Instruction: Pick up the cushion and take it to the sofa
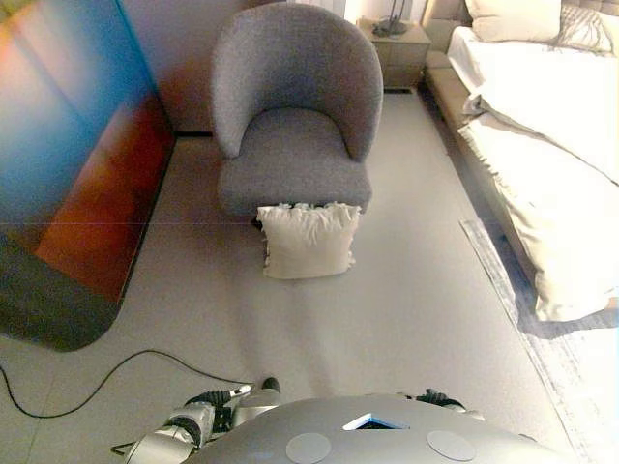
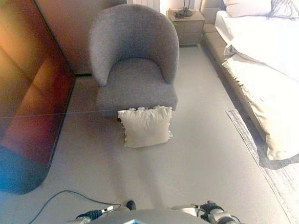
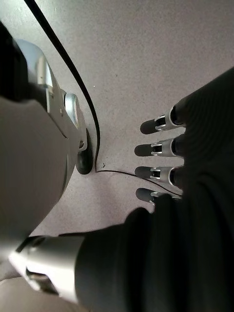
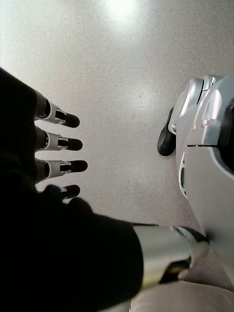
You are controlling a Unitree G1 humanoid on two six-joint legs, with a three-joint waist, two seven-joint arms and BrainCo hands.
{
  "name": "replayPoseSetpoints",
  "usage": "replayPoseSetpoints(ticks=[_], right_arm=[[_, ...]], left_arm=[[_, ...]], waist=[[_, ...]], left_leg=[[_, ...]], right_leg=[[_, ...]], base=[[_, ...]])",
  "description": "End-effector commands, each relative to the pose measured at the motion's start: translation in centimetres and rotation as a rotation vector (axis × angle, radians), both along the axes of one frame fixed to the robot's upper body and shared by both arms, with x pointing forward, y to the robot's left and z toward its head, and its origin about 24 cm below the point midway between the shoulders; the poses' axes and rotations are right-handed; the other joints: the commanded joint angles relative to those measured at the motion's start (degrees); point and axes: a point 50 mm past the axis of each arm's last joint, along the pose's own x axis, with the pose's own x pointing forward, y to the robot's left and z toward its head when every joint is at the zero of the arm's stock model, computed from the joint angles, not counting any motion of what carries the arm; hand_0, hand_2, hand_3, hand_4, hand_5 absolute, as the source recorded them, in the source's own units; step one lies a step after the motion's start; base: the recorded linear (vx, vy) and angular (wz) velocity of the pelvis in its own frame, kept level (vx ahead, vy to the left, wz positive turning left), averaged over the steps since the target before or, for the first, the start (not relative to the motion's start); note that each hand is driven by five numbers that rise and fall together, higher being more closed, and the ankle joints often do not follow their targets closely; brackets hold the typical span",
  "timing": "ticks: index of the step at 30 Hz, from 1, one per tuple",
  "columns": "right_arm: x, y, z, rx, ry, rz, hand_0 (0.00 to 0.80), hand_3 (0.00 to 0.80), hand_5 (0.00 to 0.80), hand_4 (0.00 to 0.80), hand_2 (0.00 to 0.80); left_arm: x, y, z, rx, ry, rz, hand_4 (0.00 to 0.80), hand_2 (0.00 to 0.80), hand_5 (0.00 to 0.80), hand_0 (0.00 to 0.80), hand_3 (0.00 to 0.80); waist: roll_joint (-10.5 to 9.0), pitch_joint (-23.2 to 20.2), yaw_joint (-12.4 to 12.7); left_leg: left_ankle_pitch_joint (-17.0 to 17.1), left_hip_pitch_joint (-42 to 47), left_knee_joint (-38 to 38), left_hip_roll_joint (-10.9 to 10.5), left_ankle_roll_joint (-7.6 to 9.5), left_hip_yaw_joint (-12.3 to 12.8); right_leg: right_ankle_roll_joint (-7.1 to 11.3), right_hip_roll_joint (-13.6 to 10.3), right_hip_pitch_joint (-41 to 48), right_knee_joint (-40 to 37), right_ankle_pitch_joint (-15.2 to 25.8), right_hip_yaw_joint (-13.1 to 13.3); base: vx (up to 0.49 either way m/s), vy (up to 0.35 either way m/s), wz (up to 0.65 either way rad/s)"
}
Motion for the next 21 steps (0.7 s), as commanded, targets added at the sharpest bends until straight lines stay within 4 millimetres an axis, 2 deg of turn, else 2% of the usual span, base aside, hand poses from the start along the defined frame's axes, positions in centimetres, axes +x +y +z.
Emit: replayPoseSetpoints(ticks=[1,12,21], right_arm=[[1.2,-1.0,0.3,-0.011,-0.002,0.011,0.0,0.0,0.0,0.0,0.0],[0.8,-0.7,0.1,-0.004,0.013,0.017,0.0,0.0,0.0,0.0,0.0],[1.0,-0.5,0.1,0.003,0.013,0.036,0.0,0.0,0.0,0.0,0.0]], left_arm=[[1.9,-2.4,-0.3,-0.053,-0.021,-0.047,0.0,0.0,0.0,0.0,0.0],[0.9,-2.7,-0.5,-0.046,0.007,-0.073,0.0,0.0,0.0,0.0,0.0],[1.0,-2.7,-0.5,-0.041,0.031,-0.081,0.0,0.0,0.0,0.0,0.0]], waist=[[1.81,2.51,1.19],[1.72,1.67,0.98],[1.59,1.64,0.87]], left_leg=[[-11.26,5.07,0.52,-1.9,2.02,2.65],[-11.7,5.55,0.52,-1.75,1.95,2.69],[-11.72,5.49,0.52,-1.59,1.99,2.88]], right_leg=[[4.43,-1.57,-3.67,0.29,-0.36,1.01],[4.4,-1.48,-3.35,0.29,-0.56,1.16],[4.31,-1.24,-3.44,0.29,-0.68,1.59]], base=[[0.0,0.0,0.0],[0.0,0.0,0.0],[0.005,-0.03,0.0]])
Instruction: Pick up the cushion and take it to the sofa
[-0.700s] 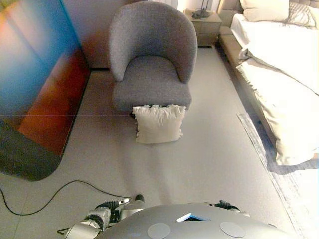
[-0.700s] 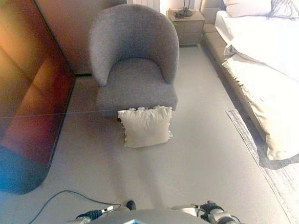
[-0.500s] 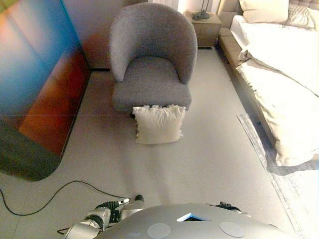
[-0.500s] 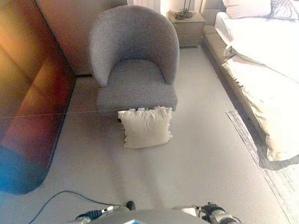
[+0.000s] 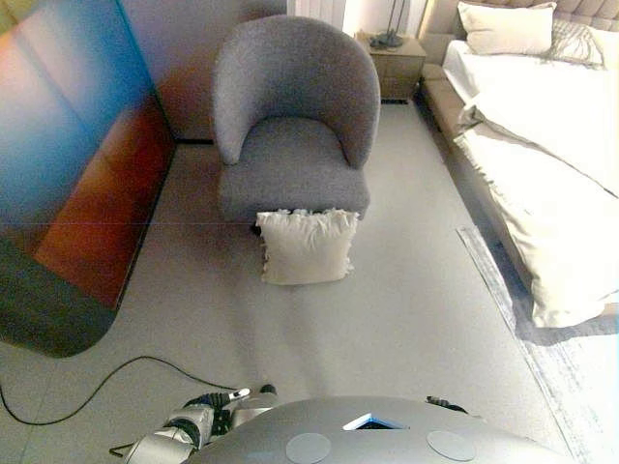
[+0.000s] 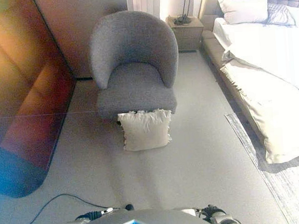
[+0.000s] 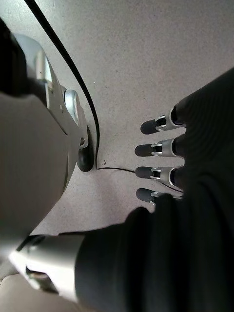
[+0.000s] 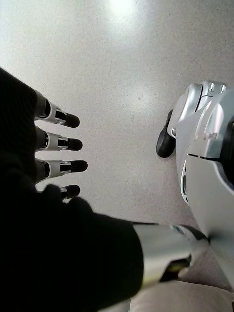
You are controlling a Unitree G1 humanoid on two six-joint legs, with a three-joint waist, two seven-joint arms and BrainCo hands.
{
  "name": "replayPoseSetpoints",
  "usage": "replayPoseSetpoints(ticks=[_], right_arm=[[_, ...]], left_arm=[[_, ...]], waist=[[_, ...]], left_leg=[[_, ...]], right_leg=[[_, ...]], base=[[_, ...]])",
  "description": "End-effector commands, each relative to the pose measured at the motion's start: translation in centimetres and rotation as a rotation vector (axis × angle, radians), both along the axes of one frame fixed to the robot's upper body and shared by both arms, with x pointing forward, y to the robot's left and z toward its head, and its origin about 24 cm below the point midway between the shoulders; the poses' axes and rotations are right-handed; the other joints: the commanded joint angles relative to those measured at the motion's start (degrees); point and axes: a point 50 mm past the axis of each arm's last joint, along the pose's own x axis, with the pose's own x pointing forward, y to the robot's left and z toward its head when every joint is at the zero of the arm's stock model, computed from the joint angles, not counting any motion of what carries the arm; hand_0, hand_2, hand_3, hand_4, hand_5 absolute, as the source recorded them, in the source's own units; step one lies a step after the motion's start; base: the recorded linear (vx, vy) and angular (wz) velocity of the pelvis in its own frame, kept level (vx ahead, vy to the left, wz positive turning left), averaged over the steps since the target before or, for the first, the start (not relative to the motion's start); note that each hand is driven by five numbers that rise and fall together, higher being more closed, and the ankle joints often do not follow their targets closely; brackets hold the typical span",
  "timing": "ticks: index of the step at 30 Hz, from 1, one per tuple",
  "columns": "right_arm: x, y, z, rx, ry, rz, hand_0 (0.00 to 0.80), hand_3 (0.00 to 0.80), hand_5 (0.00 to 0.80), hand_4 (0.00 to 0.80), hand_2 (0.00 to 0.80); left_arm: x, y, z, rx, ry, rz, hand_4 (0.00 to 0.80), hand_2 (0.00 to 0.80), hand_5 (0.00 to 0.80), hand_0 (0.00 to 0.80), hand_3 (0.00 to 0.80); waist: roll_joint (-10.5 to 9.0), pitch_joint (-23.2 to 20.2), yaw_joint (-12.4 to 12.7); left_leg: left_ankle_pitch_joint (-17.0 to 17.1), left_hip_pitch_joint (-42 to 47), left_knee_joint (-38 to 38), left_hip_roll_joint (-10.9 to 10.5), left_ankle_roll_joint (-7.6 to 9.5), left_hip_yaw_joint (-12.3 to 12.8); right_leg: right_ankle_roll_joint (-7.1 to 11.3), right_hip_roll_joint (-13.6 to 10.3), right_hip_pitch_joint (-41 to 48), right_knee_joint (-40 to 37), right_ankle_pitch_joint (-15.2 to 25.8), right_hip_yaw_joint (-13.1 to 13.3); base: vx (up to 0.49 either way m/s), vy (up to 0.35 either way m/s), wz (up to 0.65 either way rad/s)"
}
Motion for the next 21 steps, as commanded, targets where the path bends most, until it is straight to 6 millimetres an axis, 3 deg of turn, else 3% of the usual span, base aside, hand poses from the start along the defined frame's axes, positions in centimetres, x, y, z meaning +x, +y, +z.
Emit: replayPoseSetpoints(ticks=[1,10,14,17,19,21], right_arm=[[1.8,-0.4,0.2,-0.009,-0.014,0.028,0.0,0.0,0.0,0.0,0.0],[2.2,-0.3,0.2,-0.003,-0.016,0.036,0.0,0.0,0.0,0.0,0.0],[3.2,-0.8,0.4,-0.004,-0.029,0.068,0.0,0.0,0.0,0.0,0.0],[4.0,-1.3,0.7,-0.02,-0.036,0.087,0.0,0.0,0.0,0.0,0.0],[4.3,-1.8,0.8,-0.029,-0.037,0.079,0.0,0.0,0.0,0.0,0.0],[4.5,-2.1,1.0,-0.034,-0.044,0.074,0.0,0.0,0.0,0.0,0.0]], left_arm=[[1.4,-2.9,-0.5,-0.05,0.017,-0.074,0.0,0.0,0.0,0.0,0.0],[2.4,-2.3,-0.2,0.034,-0.068,-0.043,0.0,0.0,0.0,0.0,0.0],[3.3,-2.0,0.0,0.064,-0.137,0.027,0.0,0.0,0.0,0.0,0.0],[2.9,-2.2,-0.1,0.036,-0.125,0.061,0.0,0.0,0.0,0.0,0.0],[2.4,-2.3,-0.2,0.011,-0.11,0.085,0.0,0.0,0.0,0.0,0.0],[2.1,-2.4,-0.3,0.002,-0.106,0.102,0.0,0.0,0.0,0.0,0.0]], waist=[[2.48,3.2,0.91],[2.06,3.33,1.07],[-0.21,5.03,1.88],[-0.85,7.72,2.89],[-0.29,9.23,3.84],[0.62,9.98,4.59]], left_leg=[[-11.67,4.65,0.52,-1.61,2.03,2.87],[-11.42,5.27,0.8,-1.19,1.95,2.6],[-14.5,-1.23,17.15,0.16,1.73,3.44],[-13.62,-10.03,33.5,1.48,2.91,2.55],[-12.31,-13.77,36.05,-0.25,3.04,1.03],[-10.48,-15.17,31.93,-1.28,2.4,1.71]], right_leg=[[4.3,-1.23,-3.91,0.22,-0.73,1.58],[3.41,-0.08,-3.58,0.22,-1.16,2.51],[1.56,-0.88,-4.93,3.03,-1.46,2.95],[-0.48,-0.48,-5.94,5.73,-1.64,3.72],[-0.91,0.25,-5.21,6.96,-2.39,4.45],[-0.95,1.21,-4.01,7.87,-4.18,4.52]], base=[[-0.004,-0.051,0.0],[0.009,-0.106,0.0],[-0.042,-0.178,0.01],[-0.069,-0.165,0.12],[-0.005,-0.038,0.05],[0.078,0.002,-0.14]])
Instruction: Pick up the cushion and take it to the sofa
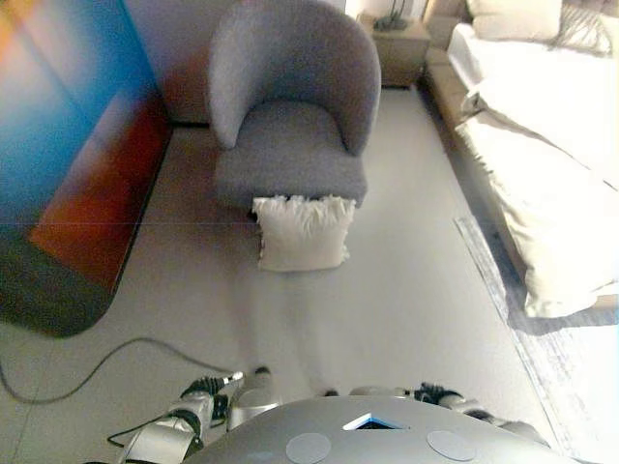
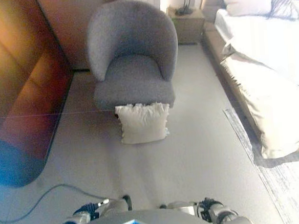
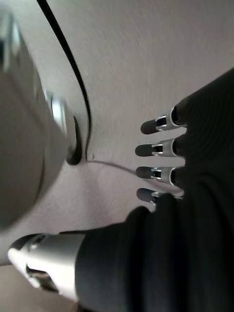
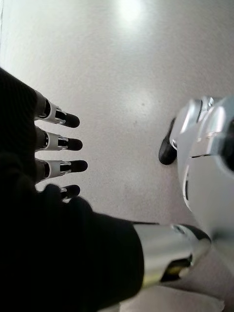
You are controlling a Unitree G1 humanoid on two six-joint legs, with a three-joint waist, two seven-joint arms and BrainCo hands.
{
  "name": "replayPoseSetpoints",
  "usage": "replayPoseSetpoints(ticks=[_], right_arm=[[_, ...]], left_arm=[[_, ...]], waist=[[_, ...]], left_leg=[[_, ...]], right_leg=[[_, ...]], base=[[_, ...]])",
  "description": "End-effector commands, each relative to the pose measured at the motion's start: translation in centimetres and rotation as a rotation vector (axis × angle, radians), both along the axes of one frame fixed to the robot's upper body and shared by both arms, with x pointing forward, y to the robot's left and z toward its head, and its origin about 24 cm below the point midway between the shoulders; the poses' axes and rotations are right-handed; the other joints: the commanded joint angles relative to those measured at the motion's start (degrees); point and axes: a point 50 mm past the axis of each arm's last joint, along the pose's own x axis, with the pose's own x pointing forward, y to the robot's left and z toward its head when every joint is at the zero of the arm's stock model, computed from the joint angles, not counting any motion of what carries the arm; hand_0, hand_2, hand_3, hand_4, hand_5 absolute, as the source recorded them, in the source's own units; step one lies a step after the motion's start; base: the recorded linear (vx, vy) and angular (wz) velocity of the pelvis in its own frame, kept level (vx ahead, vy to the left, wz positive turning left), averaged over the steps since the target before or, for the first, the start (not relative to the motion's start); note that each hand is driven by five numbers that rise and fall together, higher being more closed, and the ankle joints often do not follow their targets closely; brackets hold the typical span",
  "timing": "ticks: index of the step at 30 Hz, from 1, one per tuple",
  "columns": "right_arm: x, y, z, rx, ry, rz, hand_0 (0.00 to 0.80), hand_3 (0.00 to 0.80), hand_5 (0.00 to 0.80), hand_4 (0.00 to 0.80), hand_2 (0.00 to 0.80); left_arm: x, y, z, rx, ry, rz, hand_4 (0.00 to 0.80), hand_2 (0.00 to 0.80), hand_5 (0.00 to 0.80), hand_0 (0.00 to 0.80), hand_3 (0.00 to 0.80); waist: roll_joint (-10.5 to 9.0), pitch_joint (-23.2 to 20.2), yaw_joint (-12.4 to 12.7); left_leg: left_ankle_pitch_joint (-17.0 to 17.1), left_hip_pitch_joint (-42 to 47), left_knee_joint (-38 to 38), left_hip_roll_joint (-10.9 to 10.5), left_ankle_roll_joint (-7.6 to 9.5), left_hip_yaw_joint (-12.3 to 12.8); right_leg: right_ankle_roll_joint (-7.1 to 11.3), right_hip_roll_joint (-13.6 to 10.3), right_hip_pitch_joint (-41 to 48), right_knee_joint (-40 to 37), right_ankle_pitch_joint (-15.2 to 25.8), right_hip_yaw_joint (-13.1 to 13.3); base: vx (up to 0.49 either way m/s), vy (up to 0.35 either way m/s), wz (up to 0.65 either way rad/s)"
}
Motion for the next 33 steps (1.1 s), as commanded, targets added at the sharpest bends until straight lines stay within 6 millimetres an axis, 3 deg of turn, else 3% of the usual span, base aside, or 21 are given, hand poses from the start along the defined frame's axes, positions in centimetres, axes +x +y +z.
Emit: replayPoseSetpoints(ticks=[1,3,6,10,14,17,19,22,24,26,28,30,31,33], right_arm=[[1.3,-1.4,0.5,-0.037,-0.019,0.022,0.0,0.0,0.0,0.0,0.0],[1.0,-1.5,0.5,-0.041,-0.019,0.024,0.0,0.0,0.0,0.0,0.0],[0.4,-1.4,0.3,-0.042,-0.005,0.01,0.0,0.0,0.0,0.0,0.0],[-1.1,-1.1,0.1,-0.038,0.041,-0.04,0.0,0.0,0.0,0.0,0.0],[-2.0,-1.4,0.1,-0.054,0.094,-0.046,0.0,0.0,0.0,0.0,0.0],[-1.7,-1.7,0.2,-0.06,0.108,-0.058,0.0,0.0,0.0,0.0,0.0],[-1.2,-1.7,0.3,-0.059,0.102,-0.076,0.0,0.0,0.0,0.0,0.0],[-1.4,-1.6,0.3,-0.07,0.104,-0.134,0.0,0.0,0.0,0.0,0.0],[-2.6,-2.1,0.3,-0.143,0.15,-0.092,0.0,0.0,0.0,0.0,0.0],[-2.2,-2.6,0.5,-0.178,0.13,0.02,0.0,0.0,0.0,0.0,0.0],[-1.2,-2.5,0.5,-0.147,0.076,0.002,0.0,0.0,0.0,0.0,0.0],[0.3,-2.2,0.6,-0.117,0.011,-0.031,0.0,0.0,0.0,0.0,0.0],[0.8,-1.9,0.6,-0.106,-0.017,-0.054,0.0,0.0,0.0,0.0,0.0],[1.9,-1.5,0.7,-0.106,-0.071,-0.1,0.0,0.0,0.0,0.0,0.0]], left_arm=[[-0.6,-2.5,-0.6,-0.082,0.009,0.017,0.0,0.0,0.0,0.0,0.0],[-1.0,-2.5,-0.7,-0.079,0.016,0.013,0.0,0.0,0.0,0.0,0.0],[-1.7,-2.4,-0.7,-0.088,0.034,0.0,0.0,0.0,0.0,0.0,0.0],[-2.5,-2.6,-0.9,-0.111,0.06,0.017,0.0,0.0,0.0,0.0,0.0],[-3.2,-2.7,-1.0,-0.118,0.079,0.056,0.0,0.0,0.0,0.0,0.0],[-3.2,-2.7,-1.0,-0.135,0.08,0.138,0.0,0.0,0.0,0.0,0.0],[-2.9,-2.5,-0.9,-0.141,0.077,0.175,0.0,0.0,0.0,0.0,0.0],[-2.9,-1.5,-0.7,-0.132,0.071,0.165,0.0,0.0,0.0,0.0,0.0],[-2.8,-0.3,-0.5,-0.115,0.044,0.131,0.0,0.0,0.0,0.0,0.0],[-1.8,0.3,-0.2,-0.111,-0.019,0.111,0.0,0.0,0.0,0.0,0.0],[-0.6,0.8,0.1,-0.085,-0.056,0.083,0.0,0.0,0.0,0.0,0.0],[0.7,1.2,0.4,-0.077,-0.072,0.021,0.0,0.0,0.0,0.0,0.0],[1.3,1.3,0.5,-0.076,-0.075,0.0,0.0,0.0,0.0,0.0,0.0],[2.1,0.9,0.6,-0.076,-0.079,0.026,0.0,0.0,0.0,0.0,0.0]], waist=[[0.77,3.65,1.61],[1.71,3.18,1.89],[2.78,2.19,2.29],[3.61,0.42,2.92],[3.87,-0.12,3.27],[3.9,0.94,3.81],[3.76,1.8,4.23],[2.75,2.1,4.04],[0.72,1.03,4.16],[-0.56,-0.37,5.23],[-0.68,-1.11,5.47],[-0.78,-1.43,4.89],[-0.78,-1.61,4.56],[0.04,-1.33,3.75]], left_leg=[[-9.65,-0.73,3.83,-2.9,5.3,3.43],[-7.68,-0.75,-2.86,-3.74,4.91,4.91],[-4.84,-0.11,-12.04,-4.55,4.52,5.1],[-1.05,0.77,-23.46,-3.53,3.18,4.43],[-1.56,-2.55,-24.53,-1.35,1.69,0.89],[-0.95,-4.48,-24.53,0.3,1.46,-2.4],[-0.45,-5.35,-24.14,1.03,1.82,-3.09],[-1.49,-7.23,-16.58,0.23,3.07,-1.95],[-3.12,-7.69,-9.78,-2.6,5.04,-1.96],[-5.81,-6.48,-9.11,-4.49,7.5,-2.09],[-6.85,-4.99,-9.85,-5.41,8.72,-2.88],[-7.57,-3.5,-10.57,-6.32,9.49,-3.62],[-7.88,-2.74,-10.78,-6.83,9.63,-3.51],[-8.84,0.64,-11.78,-6.94,9.6,-2.83]], right_leg=[[3.25,0.29,0.64,2.55,-3.49,1.96],[3.5,1.49,2.11,3.21,-5.2,2.01],[3.64,3.39,4.63,4.59,-8.04,3.31],[2.95,5.34,8.53,5.42,-12.03,5.73],[2.35,5.8,10.87,6.99,-16.02,7.88],[2.8,4.46,10.68,11.09,-18.79,8.58],[3.47,3.27,9.85,14.52,-19.85,8.53],[6.05,-0.37,8.39,20.5,-18.25,6.85],[8.89,-3.1,9.62,23.75,-11.67,5.73],[11.8,-5.64,8.58,28.58,-4.36,4.12],[12.35,-5.47,5.3,32.89,-0.79,4.4],[12.12,-2.88,1.29,33.08,0.23,5.97],[11.82,-1.91,-0.92,30.82,0.22,5.58],[11.11,-2.81,-6.36,25.37,-1.69,1.47]], base=[[0.169,0.03,-0.11],[0.25,0.044,0.03],[0.339,0.044,0.09],[0.453,0.069,0.23],[0.547,0.129,-0.13],[0.588,0.198,-0.58],[0.62,0.296,-0.58],[0.691,0.354,-0.39],[0.828,0.312,-0.1],[0.687,0.207,0.0],[0.561,0.127,-0.11],[0.453,0.056,0.05],[0.363,0.031,0.19],[0.392,0.017,-0.01]])
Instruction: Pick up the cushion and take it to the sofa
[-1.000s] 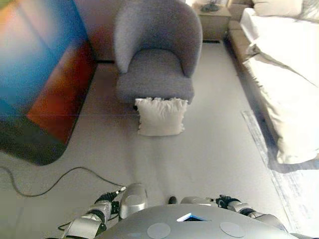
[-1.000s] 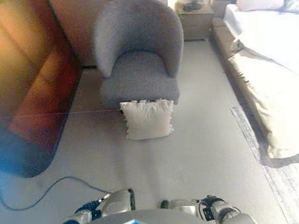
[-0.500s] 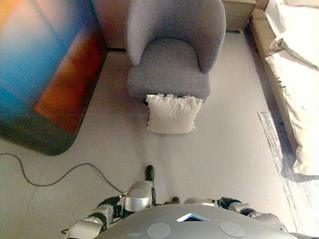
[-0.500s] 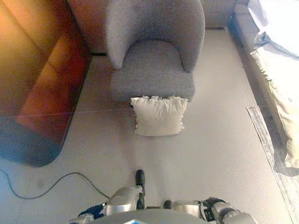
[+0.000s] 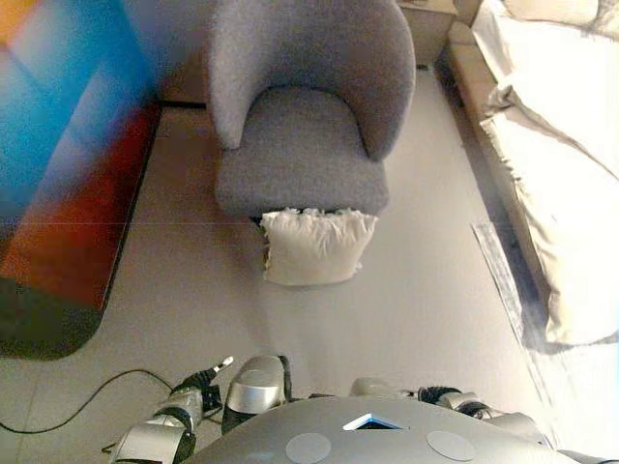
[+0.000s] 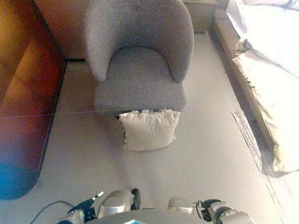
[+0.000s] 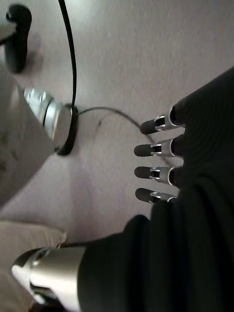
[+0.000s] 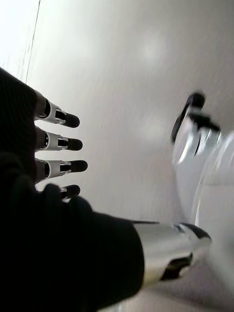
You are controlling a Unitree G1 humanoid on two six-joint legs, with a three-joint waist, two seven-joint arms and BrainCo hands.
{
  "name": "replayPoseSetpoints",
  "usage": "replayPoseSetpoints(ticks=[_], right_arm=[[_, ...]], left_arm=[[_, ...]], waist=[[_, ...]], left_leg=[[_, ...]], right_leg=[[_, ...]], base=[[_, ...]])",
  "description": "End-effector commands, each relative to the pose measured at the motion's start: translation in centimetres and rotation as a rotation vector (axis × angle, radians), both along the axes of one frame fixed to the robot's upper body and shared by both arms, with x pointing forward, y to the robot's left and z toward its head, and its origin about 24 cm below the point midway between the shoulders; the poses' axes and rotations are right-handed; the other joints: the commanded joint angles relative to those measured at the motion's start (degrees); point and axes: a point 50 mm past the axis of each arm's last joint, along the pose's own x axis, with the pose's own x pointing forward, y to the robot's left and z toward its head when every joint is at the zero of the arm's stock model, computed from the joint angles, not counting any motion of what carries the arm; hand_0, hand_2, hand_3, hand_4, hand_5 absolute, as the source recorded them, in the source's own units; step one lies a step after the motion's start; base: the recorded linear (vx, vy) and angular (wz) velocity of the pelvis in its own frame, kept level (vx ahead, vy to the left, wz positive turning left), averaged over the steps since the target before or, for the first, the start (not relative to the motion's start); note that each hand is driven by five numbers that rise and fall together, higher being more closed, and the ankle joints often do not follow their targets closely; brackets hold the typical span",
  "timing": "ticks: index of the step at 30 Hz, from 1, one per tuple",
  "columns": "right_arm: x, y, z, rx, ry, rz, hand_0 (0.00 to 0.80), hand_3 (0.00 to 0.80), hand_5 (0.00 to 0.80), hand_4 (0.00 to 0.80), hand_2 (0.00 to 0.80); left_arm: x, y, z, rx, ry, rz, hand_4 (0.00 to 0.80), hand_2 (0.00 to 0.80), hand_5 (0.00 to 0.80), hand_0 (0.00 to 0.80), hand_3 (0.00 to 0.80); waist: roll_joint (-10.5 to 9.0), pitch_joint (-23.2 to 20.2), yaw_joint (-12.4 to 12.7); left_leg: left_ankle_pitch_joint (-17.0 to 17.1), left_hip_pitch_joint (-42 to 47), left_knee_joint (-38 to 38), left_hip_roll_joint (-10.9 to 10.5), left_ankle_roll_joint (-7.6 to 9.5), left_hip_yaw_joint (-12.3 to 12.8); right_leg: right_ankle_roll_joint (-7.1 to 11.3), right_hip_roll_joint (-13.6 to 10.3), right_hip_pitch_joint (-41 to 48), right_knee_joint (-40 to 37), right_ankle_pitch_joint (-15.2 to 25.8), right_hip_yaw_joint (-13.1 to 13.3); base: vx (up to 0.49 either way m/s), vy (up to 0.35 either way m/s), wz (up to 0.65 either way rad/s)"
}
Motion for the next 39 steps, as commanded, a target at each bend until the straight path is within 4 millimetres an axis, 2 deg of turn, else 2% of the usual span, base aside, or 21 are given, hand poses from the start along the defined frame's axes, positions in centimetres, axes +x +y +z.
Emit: replayPoseSetpoints(ticks=[1,3,4,6,8,12,14,16,17,19,21,22,24,25,26,28,30,32,33,36,39], right_arm=[[0.5,-1.8,0.5,-0.058,-0.062,-0.046,0.0,0.0,0.0,0.0,0.0],[0.7,-1.9,0.6,-0.038,-0.088,-0.052,0.0,0.0,0.0,0.0,0.0],[0.7,-1.9,0.6,-0.034,-0.091,-0.06,0.0,0.0,0.0,0.0,0.0],[0.1,-1.9,0.5,-0.016,-0.105,-0.105,0.0,0.0,0.0,0.0,0.0],[-0.6,-2.0,0.3,-0.009,-0.097,-0.161,0.0,0.0,0.0,0.0,0.0],[-2.1,-2.0,0.1,-0.031,-0.073,-0.187,0.0,0.0,0.0,0.0,0.0],[-2.2,-2.0,0.1,-0.06,-0.068,-0.145,0.0,0.0,0.0,0.0,0.0],[-1.7,-2.3,0.2,-0.084,-0.051,-0.06,0.0,0.0,0.0,0.0,0.0],[-1.7,-2.4,0.3,-0.081,-0.04,-0.03,0.0,0.0,0.0,0.0,0.0],[-1.2,-2.5,0.4,-0.061,-0.051,0.001,0.0,0.0,0.0,0.0,0.0],[-0.6,-3.1,0.7,-0.071,-0.054,0.011,0.0,0.0,0.0,0.0,0.0],[-0.4,-3.5,0.8,-0.078,-0.047,0.01,0.0,0.0,0.0,0.0,0.0],[-0.3,-3.9,0.9,-0.086,-0.037,0.005,0.0,0.0,0.0,0.0,0.0],[-0.3,-4.1,1.0,-0.086,-0.031,-0.011,0.0,0.0,0.0,0.0,0.0],[-0.4,-4.2,1.0,-0.084,-0.026,-0.017,0.0,0.0,0.0,0.0,0.0],[-0.7,-4.3,1.0,-0.082,-0.011,-0.043,0.0,0.0,0.0,0.0,0.0],[-1.1,-4.1,0.8,-0.078,0.0,-0.053,0.0,0.0,0.0,0.0,0.0],[-1.0,-3.9,0.8,-0.075,-0.014,-0.067,0.0,0.0,0.0,0.0,0.0],[-0.9,-3.8,0.8,-0.078,-0.02,-0.07,0.0,0.0,0.0,0.0,0.0],[-1.0,-3.4,0.7,-0.089,-0.011,-0.101,0.0,0.0,0.0,0.0,0.0],[-1.1,-3.2,0.6,-0.09,-0.035,-0.077,0.0,0.0,0.0,0.0,0.0]], left_arm=[[0.2,-1.3,-0.3,-0.022,0.014,-0.006,0.0,0.0,0.0,0.0,0.0],[0.7,-1.6,-0.3,-0.03,0.033,-0.002,0.0,0.0,0.0,0.0,0.0],[0.7,-1.7,-0.3,-0.031,0.04,-0.006,0.0,0.0,0.0,0.0,0.0],[0.3,-2.2,-0.5,-0.042,0.075,-0.024,0.0,0.0,0.0,0.0,0.0],[0.0,-2.5,-0.7,-0.047,0.08,-0.02,0.0,0.0,0.0,0.0,0.0],[-0.6,-2.4,-0.8,-0.043,0.075,0.022,0.0,0.0,0.0,0.0,0.0],[-0.8,-2.4,-0.8,-0.041,0.064,0.048,0.0,0.0,0.0,0.0,0.0],[-1.5,-2.6,-1.0,-0.039,0.057,0.09,0.0,0.0,0.0,0.0,0.0],[-1.8,-2.6,-1.1,-0.038,0.061,0.085,0.0,0.0,0.0,0.0,0.0],[-2.0,-2.7,-1.1,-0.048,0.035,0.027,0.0,0.0,0.0,0.0,0.0],[-1.4,-3.4,-1.1,-0.059,-0.001,-0.047,0.0,0.0,0.0,0.0,0.0],[-1.0,-3.9,-1.1,-0.055,-0.011,-0.063,0.0,0.0,0.0,0.0,0.0],[-0.5,-4.2,-1.1,-0.054,-0.014,-0.041,0.0,0.0,0.0,0.0,0.0],[-0.4,-4.2,-1.1,-0.053,-0.007,-0.04,0.0,0.0,0.0,0.0,0.0],[-0.4,-4.2,-1.1,-0.053,-0.002,-0.041,0.0,0.0,0.0,0.0,0.0],[-0.2,-4.0,-1.0,-0.064,0.004,-0.054,0.0,0.0,0.0,0.0,0.0],[-0.3,-4.0,-1.0,-0.076,0.004,-0.02,0.0,0.0,0.0,0.0,0.0],[-0.7,-4.0,-1.1,-0.075,0.006,0.02,0.0,0.0,0.0,0.0,0.0],[-0.9,-4.0,-1.2,-0.072,0.013,0.022,0.0,0.0,0.0,0.0,0.0],[-1.2,-3.7,-1.2,-0.046,0.034,0.042,0.0,0.0,0.0,0.0,0.0],[-0.5,-2.9,-0.8,0.002,0.02,0.083,0.0,0.0,0.0,0.0,0.0]], waist=[[3.17,-3.19,-1.28],[4.48,-2.2,-3.0],[4.57,-1.81,-3.43],[4.22,-1.2,-6.13],[4.29,-1.06,-7.63],[4.73,-0.46,-9.37],[4.26,-0.67,-9.58],[3.57,-1.63,-9.62],[3.96,-2.26,-9.7],[4.24,-3.27,-9.45],[3.7,-3.09,-8.47],[3.12,-2.74,-7.73],[2.8,-1.72,-6.65],[2.95,-1.13,-6.19],[3.09,-0.92,-6.1],[4.25,-0.47,-6.11],[5.24,0.06,-5.34],[5.27,0.17,-4.22],[5.09,-0.07,-4.05],[5.51,-1.07,-4.89],[5.18,-1.47,-5.09]], left_leg=[[4.89,-6.61,-5.62,0.04,-0.86,-6.36],[3.69,-1.56,-7.42,0.85,-1.4,-7.79],[3.28,-0.66,-7.59,0.84,-1.42,-8.07],[0.08,2.59,-7.58,0.11,-1.3,-9.12],[-1.78,4.62,-7.09,0.45,-1.55,-10.05],[-6.05,9.98,-6.32,2.57,-1.62,-12.09],[-8.2,12.15,-5.62,3.84,-2.28,-12.27],[-11.22,15.29,-3.1,7.12,-3.85,-10.54],[-8.28,16.87,-2.04,9.5,-5.42,-10.24],[0.93,15.22,4.43,13.3,-8.65,-9.37],[5.73,7.62,15.79,14.22,-8.08,-7.61],[5.69,2.59,18.9,13.55,-7.14,-6.54],[3.87,-2.59,18.02,10.97,-6.13,-5.12],[3.25,-2.96,12.33,9.9,-6.1,-3.03],[3.33,-2.36,8.08,9.91,-6.36,-1.6],[7.19,-1.84,-2.66,11.12,-8.52,0.69],[11.16,-2.59,-9.67,11.48,-10.55,-1.18],[11.55,-3.17,-10.94,11.6,-10.87,-4.78],[10.5,-2.29,-11.11,11.48,-10.33,-4.99],[9.12,0.38,-12.64,11.58,-9.75,-2.99],[7.7,1.72,-12.63,11.31,-9.16,-1.72]], right_leg=[[-1.62,3.1,-2.24,-13.75,8.54,-5.87],[-3.59,3.1,-8.47,-20.11,8.26,-7.02],[-3.63,2.79,-8.85,-21.56,8.66,-6.95],[-1.22,-0.46,-12.84,-30.82,16.03,-3.22],[-0.22,-2.59,-13.84,-38.28,19.79,-0.24],[0.28,-4.43,-14.6,-38.81,21.51,3.01],[0.77,-4.84,-13.36,-40.55,22.22,1.61],[0.25,-4.84,-13.88,-34.54,21.59,1.01],[-0.56,-3.78,-14.53,-32.46,20.57,0.63],[-2.5,-2.2,-13.82,-31.54,19.12,-0.26],[-4.82,-1.62,-10.45,-33.34,17.8,-1.43],[-5.63,-1.63,-8.21,-34.32,17.21,-2.35],[-5.84,-1.89,-4.39,-36.01,15.93,-4.25],[-5.4,-2.02,-2.12,-37.0,14.75,-5.34],[-5.05,-2.14,-1.2,-37.41,14.22,-6.18],[-4.65,-1.73,0.89,-38.28,13.0,-8.48],[-4.54,-0.94,3.22,-38.66,11.64,-9.05],[-4.57,-0.96,5.17,-38.44,9.91,-8.73],[-4.39,-1.44,5.39,-38.52,9.72,-8.59],[-3.83,-2.15,4.61,-35.27,8.11,-8.84],[-2.6,-3.09,5.34,-35.36,8.03,-9.32]], base=[[0.345,-0.027,-0.33],[0.34,-0.064,-0.33],[0.403,-0.105,-0.03],[0.494,-0.15,0.24],[0.544,-0.191,0.43],[0.472,-0.211,0.49],[0.55,-0.341,0.57],[0.652,-0.404,0.2],[0.528,-0.321,0.02],[0.409,-0.313,0.11],[0.338,-0.336,0.2],[0.296,-0.279,0.24],[0.285,-0.114,0.36],[0.328,0.001,0.26],[0.302,0.066,0.19],[0.259,0.117,0.24],[0.243,0.127,0.22],[0.245,0.139,0.22],[0.269,0.211,0.02],[0.224,0.18,-0.3],[0.196,0.095,-0.2]])
